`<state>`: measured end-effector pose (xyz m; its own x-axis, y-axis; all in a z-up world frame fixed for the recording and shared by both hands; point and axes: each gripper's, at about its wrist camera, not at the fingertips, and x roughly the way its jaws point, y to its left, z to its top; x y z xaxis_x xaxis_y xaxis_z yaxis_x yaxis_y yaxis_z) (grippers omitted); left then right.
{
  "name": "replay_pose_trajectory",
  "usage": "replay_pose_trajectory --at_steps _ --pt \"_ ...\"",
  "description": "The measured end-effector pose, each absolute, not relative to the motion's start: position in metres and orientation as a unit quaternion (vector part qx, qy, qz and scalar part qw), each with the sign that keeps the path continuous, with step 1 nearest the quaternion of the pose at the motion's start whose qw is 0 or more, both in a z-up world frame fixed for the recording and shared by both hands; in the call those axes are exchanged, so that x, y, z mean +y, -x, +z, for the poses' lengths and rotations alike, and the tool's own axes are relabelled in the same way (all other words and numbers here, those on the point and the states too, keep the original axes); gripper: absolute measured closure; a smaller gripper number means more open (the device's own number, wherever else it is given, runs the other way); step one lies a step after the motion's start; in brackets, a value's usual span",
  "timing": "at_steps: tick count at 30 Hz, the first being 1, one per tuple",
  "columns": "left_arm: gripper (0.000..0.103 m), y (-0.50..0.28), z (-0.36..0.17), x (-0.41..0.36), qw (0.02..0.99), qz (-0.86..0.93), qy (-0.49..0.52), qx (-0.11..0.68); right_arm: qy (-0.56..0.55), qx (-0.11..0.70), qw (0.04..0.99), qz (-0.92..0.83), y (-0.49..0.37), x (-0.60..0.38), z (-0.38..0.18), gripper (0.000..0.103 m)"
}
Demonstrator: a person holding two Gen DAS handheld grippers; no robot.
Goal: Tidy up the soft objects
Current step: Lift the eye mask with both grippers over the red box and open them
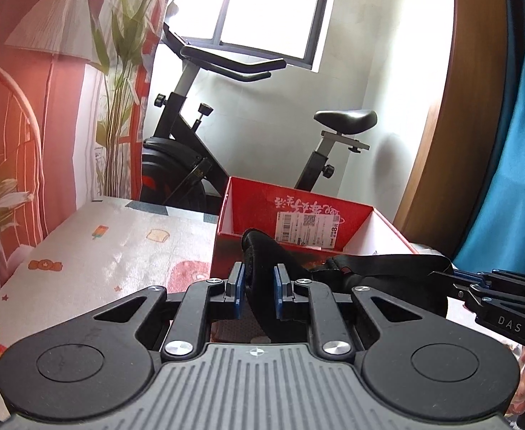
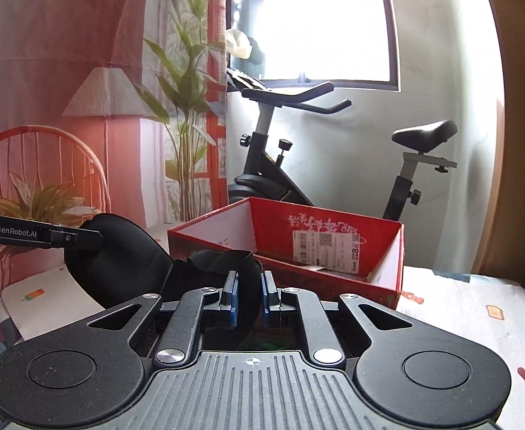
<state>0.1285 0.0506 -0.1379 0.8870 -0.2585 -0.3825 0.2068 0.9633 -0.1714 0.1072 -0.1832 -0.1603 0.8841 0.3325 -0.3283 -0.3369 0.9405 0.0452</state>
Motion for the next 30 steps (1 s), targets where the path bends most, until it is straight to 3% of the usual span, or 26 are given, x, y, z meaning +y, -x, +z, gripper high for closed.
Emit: replay_pose_trajectory --at_steps 18,30 --pt "0.086 -0.256 -0.101 0.015 0.971 -0.13 0.016 0.198 0.021 0.178 0.974 0.137 -0.251 -0.2 -0.127 0.092" --pt "0.085 -0.329 -0.135 -0.027 0.951 -0.125 -0.049 0.279 -0.003 0.267 0.961 0.068 -0.329 -0.215 -0.185 0.092"
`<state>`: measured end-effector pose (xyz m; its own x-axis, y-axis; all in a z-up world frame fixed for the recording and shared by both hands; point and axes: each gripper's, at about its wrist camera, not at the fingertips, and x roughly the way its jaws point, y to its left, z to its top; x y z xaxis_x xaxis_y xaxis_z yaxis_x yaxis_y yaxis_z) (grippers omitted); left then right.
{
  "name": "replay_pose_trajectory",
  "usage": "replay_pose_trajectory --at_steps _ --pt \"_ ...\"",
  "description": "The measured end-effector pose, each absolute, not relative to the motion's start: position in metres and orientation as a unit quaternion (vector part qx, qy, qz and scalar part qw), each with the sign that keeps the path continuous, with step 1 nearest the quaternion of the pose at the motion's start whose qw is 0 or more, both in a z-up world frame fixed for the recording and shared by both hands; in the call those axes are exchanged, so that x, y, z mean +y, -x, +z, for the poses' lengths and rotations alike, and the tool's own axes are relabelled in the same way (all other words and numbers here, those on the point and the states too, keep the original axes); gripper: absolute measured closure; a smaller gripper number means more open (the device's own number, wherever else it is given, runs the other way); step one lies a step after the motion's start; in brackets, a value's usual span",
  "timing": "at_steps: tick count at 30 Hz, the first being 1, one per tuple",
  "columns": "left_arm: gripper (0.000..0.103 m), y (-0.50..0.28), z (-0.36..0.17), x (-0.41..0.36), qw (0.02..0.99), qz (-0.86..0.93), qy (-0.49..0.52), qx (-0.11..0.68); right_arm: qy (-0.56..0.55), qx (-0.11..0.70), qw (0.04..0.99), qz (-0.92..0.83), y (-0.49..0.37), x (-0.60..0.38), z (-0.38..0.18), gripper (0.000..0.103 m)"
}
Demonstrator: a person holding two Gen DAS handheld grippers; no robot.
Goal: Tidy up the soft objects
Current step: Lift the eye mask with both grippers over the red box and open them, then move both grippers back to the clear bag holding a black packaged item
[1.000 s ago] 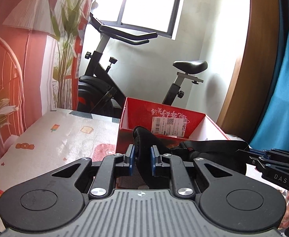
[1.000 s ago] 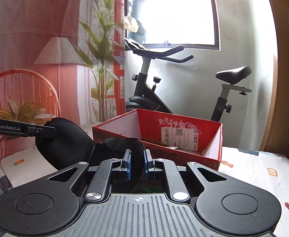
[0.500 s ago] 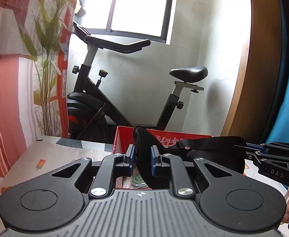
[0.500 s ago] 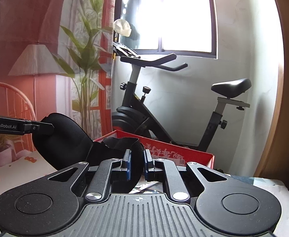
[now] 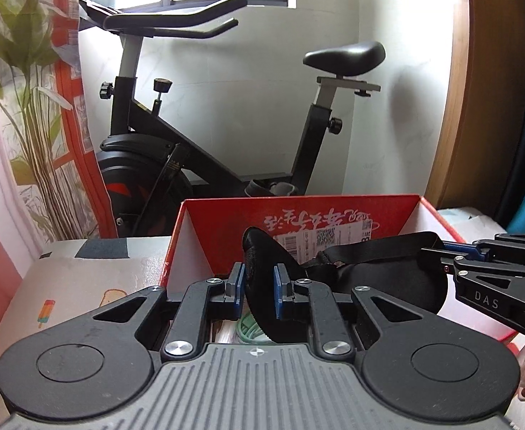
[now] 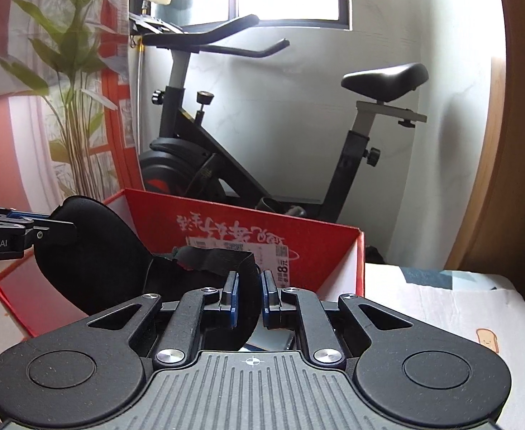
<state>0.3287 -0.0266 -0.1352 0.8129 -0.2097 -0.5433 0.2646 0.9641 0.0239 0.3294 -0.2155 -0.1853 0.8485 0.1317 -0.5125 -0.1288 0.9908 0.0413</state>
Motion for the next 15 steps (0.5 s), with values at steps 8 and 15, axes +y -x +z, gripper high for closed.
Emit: replay_pose_trajectory --at_steps 8,15 --pt "0.061 -0.339 -0.148 -0.027 0.946 -0.127 -0.08 0.289 0.033 0.271 0.961 0.042 -0.329 -0.206 -0.196 0.08" --pt "0.027 -0.325 -0.13 -0.006 0.953 -0.121 -0.04 0.273 0.035 0.245 0.968 0.041 -0.312 -0.206 -0.18 0.045"
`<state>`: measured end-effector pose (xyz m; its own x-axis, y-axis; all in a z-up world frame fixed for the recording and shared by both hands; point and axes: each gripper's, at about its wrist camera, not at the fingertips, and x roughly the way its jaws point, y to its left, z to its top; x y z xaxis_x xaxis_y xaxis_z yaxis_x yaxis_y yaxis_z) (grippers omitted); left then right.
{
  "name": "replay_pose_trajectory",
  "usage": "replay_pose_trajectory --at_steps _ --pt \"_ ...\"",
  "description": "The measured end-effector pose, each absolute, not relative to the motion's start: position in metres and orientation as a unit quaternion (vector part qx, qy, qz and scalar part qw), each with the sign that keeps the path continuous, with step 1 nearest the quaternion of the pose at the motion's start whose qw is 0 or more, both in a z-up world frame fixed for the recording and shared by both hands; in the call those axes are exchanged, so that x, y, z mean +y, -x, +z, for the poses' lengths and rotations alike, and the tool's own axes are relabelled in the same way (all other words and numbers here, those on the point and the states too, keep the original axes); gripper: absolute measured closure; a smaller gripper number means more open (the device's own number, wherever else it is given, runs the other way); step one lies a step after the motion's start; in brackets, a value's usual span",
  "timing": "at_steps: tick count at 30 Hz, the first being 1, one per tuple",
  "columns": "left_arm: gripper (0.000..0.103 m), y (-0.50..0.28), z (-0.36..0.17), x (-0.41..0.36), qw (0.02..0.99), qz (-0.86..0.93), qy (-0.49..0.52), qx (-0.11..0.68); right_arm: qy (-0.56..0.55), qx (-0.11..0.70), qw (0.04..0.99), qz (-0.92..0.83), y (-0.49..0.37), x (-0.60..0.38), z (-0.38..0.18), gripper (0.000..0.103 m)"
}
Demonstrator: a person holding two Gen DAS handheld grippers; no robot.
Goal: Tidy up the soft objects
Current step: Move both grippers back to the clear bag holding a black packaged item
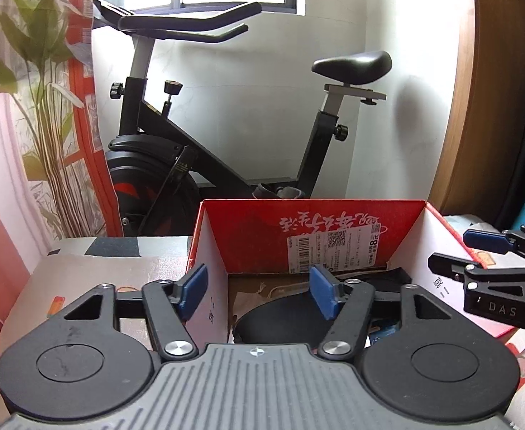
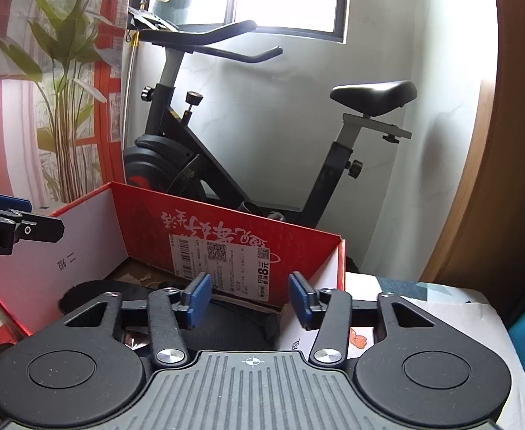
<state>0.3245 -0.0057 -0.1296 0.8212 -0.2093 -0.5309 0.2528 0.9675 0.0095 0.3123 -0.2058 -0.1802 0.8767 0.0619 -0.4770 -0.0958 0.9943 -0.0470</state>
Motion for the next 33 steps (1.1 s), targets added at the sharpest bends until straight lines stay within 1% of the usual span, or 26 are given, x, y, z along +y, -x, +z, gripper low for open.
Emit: replay_pose_trajectory --at_steps 1,3,4,5,6,7,14,19,25,33 --pt "0.017 -0.32 -0.127 -0.001 0.954 -0.124 -0.029 0.272 0.035 0.241 0.969 0.043 -0.308 -0.205 -0.178 0.039" --pt "0.008 -0.312 -0.122 0.005 0.953 -0.133 -0.014 0.271 0.037 0.234 0.97 0.051 -0.297 -0.204 -0.171 0.02" --pt "0.005 -0.307 -0.12 0.007 0.953 -0.135 -0.012 0.27 0.037 0.229 0.971 0.054 -0.291 -0.204 -0.168 0.015" --pt "0.004 -0.301 -0.118 0.008 0.954 -0.136 -0.014 0.268 0.035 0.225 0.972 0.057 -0.285 -0.203 -0.165 0.005" --pt "0.002 -0.296 -0.116 0.009 0.954 -0.137 -0.017 0.266 0.031 0.219 0.974 0.058 -0.279 -0.204 -0.161 0.001" --pt "0.0 -0.29 -0.115 0.01 0.954 -0.137 -0.019 0.265 0.025 0.213 0.975 0.061 -0.273 -0.205 -0.157 0.0" --pt "0.0 -0.247 -0.114 0.022 0.955 -0.133 -0.014 0.265 0.006 0.208 0.975 0.074 -0.239 -0.211 -0.145 0.0" --pt "0.0 -0.214 -0.123 0.031 0.954 -0.132 -0.012 0.269 -0.021 0.215 0.973 0.079 -0.212 -0.218 -0.151 0.0" --pt "0.0 -0.173 -0.142 0.038 0.948 -0.134 -0.019 0.287 -0.077 0.245 0.963 0.083 -0.171 -0.226 -0.174 0.0" --pt "0.0 -0.141 -0.18 0.047 0.938 -0.119 0.007 0.326 -0.096 0.302 0.946 0.073 -0.12 -0.22 -0.222 0.0"
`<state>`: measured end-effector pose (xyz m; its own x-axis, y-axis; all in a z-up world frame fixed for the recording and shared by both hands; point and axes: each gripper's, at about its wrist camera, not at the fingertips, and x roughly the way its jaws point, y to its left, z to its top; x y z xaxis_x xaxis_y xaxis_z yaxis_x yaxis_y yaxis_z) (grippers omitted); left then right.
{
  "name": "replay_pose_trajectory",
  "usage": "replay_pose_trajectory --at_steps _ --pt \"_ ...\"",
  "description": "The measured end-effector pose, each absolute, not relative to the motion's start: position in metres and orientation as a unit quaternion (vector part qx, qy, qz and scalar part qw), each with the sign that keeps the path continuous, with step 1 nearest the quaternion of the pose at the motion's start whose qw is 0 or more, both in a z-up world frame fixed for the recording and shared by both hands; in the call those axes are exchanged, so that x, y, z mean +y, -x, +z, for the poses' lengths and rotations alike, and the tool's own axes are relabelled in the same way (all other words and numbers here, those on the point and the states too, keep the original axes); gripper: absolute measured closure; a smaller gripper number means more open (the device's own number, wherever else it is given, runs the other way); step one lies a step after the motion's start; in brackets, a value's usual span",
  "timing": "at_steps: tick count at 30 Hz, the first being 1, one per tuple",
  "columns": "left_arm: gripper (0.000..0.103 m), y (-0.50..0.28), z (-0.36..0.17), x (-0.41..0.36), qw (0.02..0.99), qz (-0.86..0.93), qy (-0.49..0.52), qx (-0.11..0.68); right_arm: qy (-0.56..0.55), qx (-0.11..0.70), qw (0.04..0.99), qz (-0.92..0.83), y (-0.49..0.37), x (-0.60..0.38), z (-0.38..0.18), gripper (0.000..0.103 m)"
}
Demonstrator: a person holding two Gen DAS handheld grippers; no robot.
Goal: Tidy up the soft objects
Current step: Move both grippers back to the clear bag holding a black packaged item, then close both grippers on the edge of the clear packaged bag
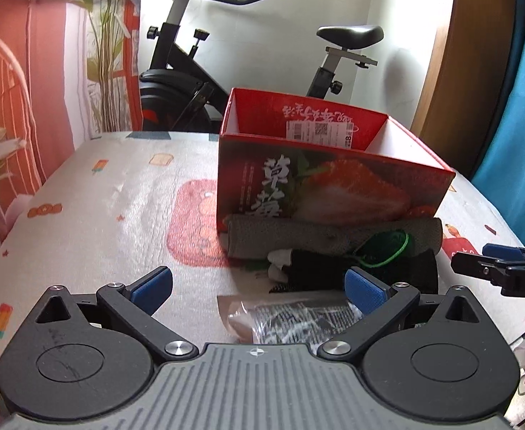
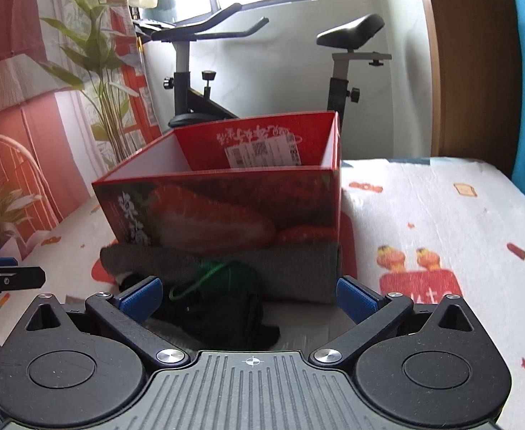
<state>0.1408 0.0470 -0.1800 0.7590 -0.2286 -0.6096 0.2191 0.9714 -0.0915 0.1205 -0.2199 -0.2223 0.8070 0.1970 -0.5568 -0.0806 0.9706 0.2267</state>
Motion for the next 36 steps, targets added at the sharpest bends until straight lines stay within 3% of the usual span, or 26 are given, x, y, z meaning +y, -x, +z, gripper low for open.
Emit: replay_pose_trajectory --at_steps 18,36 --pt "0.0 -0.133 -0.237 0.033 0.909 -0.109 -0.024 0.402 -0.092 0.41 0.907 0.04 -0.111 -0.214 -0.278 0.0" --pt "0.0 -0.144 -0.256 0.049 0.886 -0.118 0.051 0.446 -0.099 0.416 0.903 0.043 -0.113 -0.214 -0.282 0.0"
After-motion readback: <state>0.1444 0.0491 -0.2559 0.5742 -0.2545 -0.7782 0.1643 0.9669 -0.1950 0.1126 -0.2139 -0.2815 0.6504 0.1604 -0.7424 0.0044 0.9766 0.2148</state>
